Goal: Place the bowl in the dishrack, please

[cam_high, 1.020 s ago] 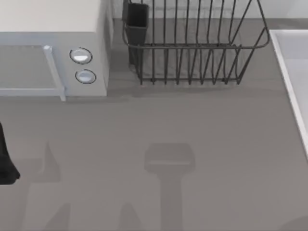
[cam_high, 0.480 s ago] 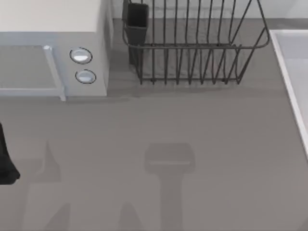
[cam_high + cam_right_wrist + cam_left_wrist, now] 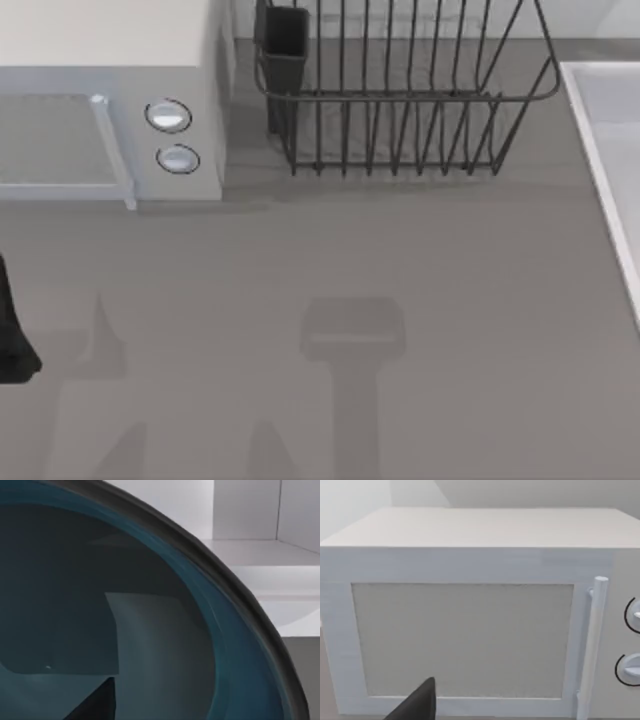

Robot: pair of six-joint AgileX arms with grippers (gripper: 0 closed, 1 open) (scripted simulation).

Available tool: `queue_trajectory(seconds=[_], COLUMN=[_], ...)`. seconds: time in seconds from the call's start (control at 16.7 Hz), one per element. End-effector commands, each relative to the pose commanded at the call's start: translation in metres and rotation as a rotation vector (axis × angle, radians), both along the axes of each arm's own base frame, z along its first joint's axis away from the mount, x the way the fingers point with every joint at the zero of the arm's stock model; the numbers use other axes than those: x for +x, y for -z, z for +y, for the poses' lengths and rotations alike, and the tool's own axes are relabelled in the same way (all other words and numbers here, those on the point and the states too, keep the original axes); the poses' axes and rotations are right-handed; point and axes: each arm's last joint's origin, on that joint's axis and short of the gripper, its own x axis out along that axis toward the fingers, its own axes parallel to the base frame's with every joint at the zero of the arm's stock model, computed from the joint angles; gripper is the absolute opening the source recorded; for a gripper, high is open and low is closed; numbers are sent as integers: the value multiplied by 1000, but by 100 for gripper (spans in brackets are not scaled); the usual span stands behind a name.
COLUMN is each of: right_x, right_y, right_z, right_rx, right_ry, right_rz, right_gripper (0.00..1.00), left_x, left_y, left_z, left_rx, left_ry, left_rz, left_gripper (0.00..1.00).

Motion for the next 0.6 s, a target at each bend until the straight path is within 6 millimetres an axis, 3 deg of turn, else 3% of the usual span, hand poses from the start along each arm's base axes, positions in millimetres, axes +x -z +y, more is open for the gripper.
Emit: queue_trajectory(seconds=[0.06,0.6], right_x=[0,0], right_y=[0,0], right_z=[0,0], right_rx=[0,0], right_ry=[0,0], right_rz=[0,0], right_gripper=[100,32], left_x=[0,0], left_y=[0,0], left_z=[0,0], left_rx=[0,0], left_ry=[0,0], left_rz=[0,0], left_gripper=[100,100])
